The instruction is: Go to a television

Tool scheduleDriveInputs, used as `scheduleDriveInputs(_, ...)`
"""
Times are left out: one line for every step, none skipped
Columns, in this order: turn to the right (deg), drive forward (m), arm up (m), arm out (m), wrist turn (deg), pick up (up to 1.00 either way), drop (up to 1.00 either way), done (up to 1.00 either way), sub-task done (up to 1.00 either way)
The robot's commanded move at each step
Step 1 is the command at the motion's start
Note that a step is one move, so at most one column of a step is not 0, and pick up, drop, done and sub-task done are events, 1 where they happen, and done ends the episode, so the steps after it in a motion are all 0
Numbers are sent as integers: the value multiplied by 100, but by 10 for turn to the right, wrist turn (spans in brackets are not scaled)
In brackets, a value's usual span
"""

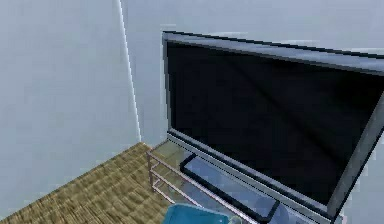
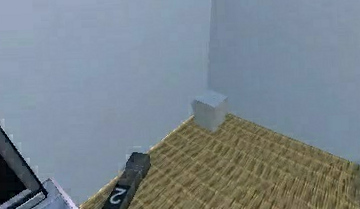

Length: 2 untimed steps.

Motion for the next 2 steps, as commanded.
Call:
scheduleDriveInputs(120,0,0,0,0,0,0,0,0)
scheduleDriveInputs(0,0,0,0,0,0,0,100,0)
